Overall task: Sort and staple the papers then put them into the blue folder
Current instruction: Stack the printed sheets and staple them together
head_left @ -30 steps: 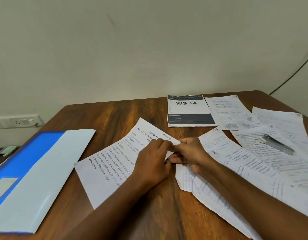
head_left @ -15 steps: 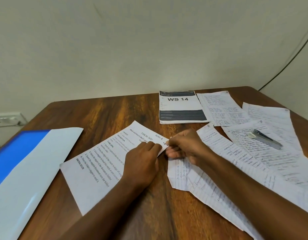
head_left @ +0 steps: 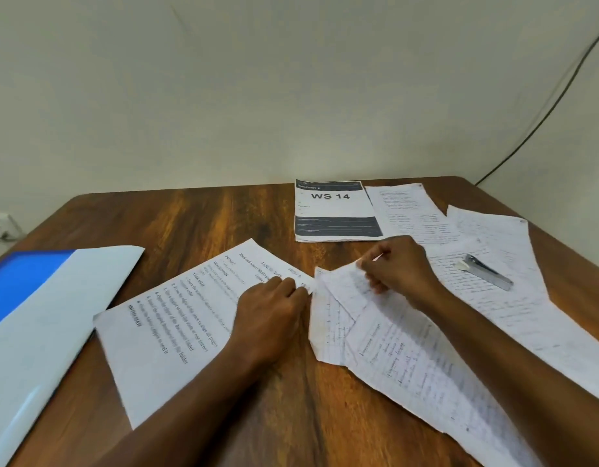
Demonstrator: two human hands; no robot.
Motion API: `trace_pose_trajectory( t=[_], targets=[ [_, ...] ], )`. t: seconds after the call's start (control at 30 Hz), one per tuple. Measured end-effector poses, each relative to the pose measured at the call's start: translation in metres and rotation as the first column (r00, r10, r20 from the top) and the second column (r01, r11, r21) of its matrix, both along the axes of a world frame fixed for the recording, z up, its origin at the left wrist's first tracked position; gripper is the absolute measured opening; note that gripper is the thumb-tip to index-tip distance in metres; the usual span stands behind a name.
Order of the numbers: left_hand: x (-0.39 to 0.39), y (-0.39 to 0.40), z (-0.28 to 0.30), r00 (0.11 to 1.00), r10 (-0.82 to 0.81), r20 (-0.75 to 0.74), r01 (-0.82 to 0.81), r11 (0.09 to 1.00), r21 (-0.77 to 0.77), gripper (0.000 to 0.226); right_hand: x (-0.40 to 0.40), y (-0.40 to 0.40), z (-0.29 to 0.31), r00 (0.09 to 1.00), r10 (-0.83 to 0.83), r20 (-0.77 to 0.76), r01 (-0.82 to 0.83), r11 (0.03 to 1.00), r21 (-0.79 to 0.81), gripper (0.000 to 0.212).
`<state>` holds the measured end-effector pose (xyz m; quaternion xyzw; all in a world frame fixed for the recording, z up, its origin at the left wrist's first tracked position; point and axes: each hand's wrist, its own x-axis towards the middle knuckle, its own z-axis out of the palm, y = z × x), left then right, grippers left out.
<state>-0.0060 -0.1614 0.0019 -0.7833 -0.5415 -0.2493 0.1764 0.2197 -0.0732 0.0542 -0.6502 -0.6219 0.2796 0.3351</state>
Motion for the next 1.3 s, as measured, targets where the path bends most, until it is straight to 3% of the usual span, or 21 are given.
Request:
trace_pose_trajectory(
  t=[0.07, 0.1, 0.3, 0.47, 0.67, 0.8, 0.9, 0.97, 1.07, 1.17, 1.3],
  targets=[
    [-0.001, 0.002, -0.002, 1.000, -0.002, 0.002, 0.002, 1.000, -0.005, 0.017, 0.026, 0.008, -0.001, 0.905, -0.152, 0.396, 0.070, 0.974, 0.215, 0.017],
    [-0.002, 0.002, -0.003, 1.000, 0.002, 0.000, -0.002, 1.000, -0.012, 0.018, 0.038, 0.010, -0.002, 0.833, -0.220, 0.508, 0.081, 0.956, 0.282, 0.021],
    [-0.009, -0.001, -0.005, 1.000, 0.029, 0.002, -0.029, 1.000, -0.004, 0.020, 0.099, 0.017, -0.014, 0.577, -0.408, 0.708, 0.241, 0.913, 0.330, 0.032],
    [-0.009, -0.002, -0.004, 1.000, 0.030, 0.007, -0.030, 1.000, 0.007, 0.019, 0.110, 0.020, -0.019, 0.609, -0.309, 0.731, 0.285, 0.945, 0.163, 0.025],
    [-0.010, -0.003, -0.002, 0.999, 0.043, 0.002, -0.043, 0.999, 0.021, 0.015, 0.115, 0.031, -0.026, 0.555, -0.328, 0.765, 0.271, 0.940, 0.206, 0.017],
    [-0.015, -0.005, -0.004, 0.999, 0.053, -0.010, -0.053, 0.999, 0.005, 0.020, 0.112, 0.033, -0.022, 0.569, -0.314, 0.760, 0.230, 0.948, 0.219, 0.012],
    [-0.015, -0.005, -0.006, 0.997, 0.063, -0.037, -0.063, 0.998, -0.006, 0.023, 0.099, 0.032, -0.011, 0.636, -0.280, 0.719, 0.167, 0.960, 0.226, 0.016],
    [-0.014, -0.004, -0.006, 0.997, 0.064, -0.045, -0.065, 0.998, -0.008, 0.020, 0.080, 0.025, 0.000, 0.774, -0.165, 0.612, 0.117, 0.986, 0.117, 0.024],
    [-0.013, -0.003, -0.005, 0.996, 0.069, -0.062, -0.070, 0.997, -0.011, 0.018, 0.045, 0.004, 0.018, 0.973, 0.127, 0.194, -0.117, 0.991, -0.063, 0.020],
    [-0.013, -0.005, -0.003, 0.994, 0.075, -0.080, -0.076, 0.997, -0.021, 0.019, 0.011, -0.018, 0.023, 0.917, 0.359, -0.175, -0.392, 0.893, -0.219, 0.020],
    [-0.014, -0.006, -0.001, 0.990, 0.084, -0.111, -0.086, 0.996, -0.017, 0.015, -0.026, -0.025, 0.015, 0.861, 0.431, -0.270, -0.508, 0.746, -0.430, 0.025]
  ],
)
